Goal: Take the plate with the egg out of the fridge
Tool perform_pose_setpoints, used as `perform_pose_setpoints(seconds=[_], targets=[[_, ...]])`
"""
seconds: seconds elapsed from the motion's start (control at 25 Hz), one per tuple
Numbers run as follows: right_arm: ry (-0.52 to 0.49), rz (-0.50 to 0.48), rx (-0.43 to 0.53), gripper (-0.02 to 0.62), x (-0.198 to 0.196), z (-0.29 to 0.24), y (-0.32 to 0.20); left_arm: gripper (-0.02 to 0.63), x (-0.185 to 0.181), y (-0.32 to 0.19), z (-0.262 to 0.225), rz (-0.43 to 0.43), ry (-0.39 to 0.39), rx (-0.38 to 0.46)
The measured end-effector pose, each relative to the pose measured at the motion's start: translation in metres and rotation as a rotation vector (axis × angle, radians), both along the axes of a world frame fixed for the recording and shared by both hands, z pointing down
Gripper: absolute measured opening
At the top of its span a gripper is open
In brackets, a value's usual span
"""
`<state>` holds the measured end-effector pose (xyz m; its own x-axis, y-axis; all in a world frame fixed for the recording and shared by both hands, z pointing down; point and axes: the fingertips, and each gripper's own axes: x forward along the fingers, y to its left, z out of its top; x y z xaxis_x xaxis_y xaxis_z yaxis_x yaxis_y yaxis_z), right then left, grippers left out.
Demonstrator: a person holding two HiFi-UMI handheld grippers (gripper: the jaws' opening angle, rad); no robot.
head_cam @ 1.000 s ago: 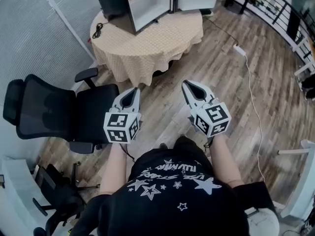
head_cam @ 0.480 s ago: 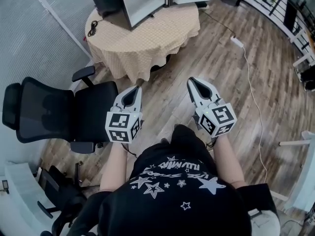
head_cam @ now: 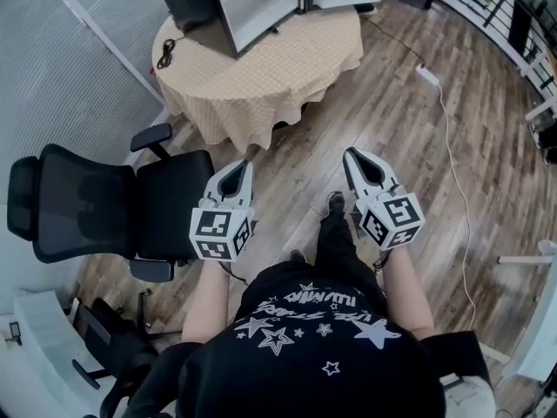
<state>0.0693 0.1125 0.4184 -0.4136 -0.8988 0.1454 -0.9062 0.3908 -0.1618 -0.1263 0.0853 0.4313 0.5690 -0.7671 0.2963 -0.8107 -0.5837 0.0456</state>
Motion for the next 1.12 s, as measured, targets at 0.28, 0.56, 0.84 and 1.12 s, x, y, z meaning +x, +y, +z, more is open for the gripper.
perform_pose_setpoints(seconds=[0.28, 0.56, 0.84, 1.12], targets=[[-0.020, 0.001, -0.001, 0.032, 0.012, -0.001, -0.038, 0.005, 0.014, -0.031, -0.001, 0.004, -0.009, 0.010], [-0.021, -0.030, 0.006, 0.032, 0.023, -0.002, -0.086, 0.005, 0.018, -0.066, 0.002, -0.043, -0.006, 0.003], [-0.035, -0.119, 0.026, 0.032, 0.026, -0.008, -0.153, 0.005, 0.031, -0.117, -0.011, -0.103, -0.018, 0.036], [-0.060, -0.205, 0.056, 0.032, 0.043, -0.028, -0.227, 0.005, 0.048, -0.165, -0.029, -0.196, -0.042, 0.043]])
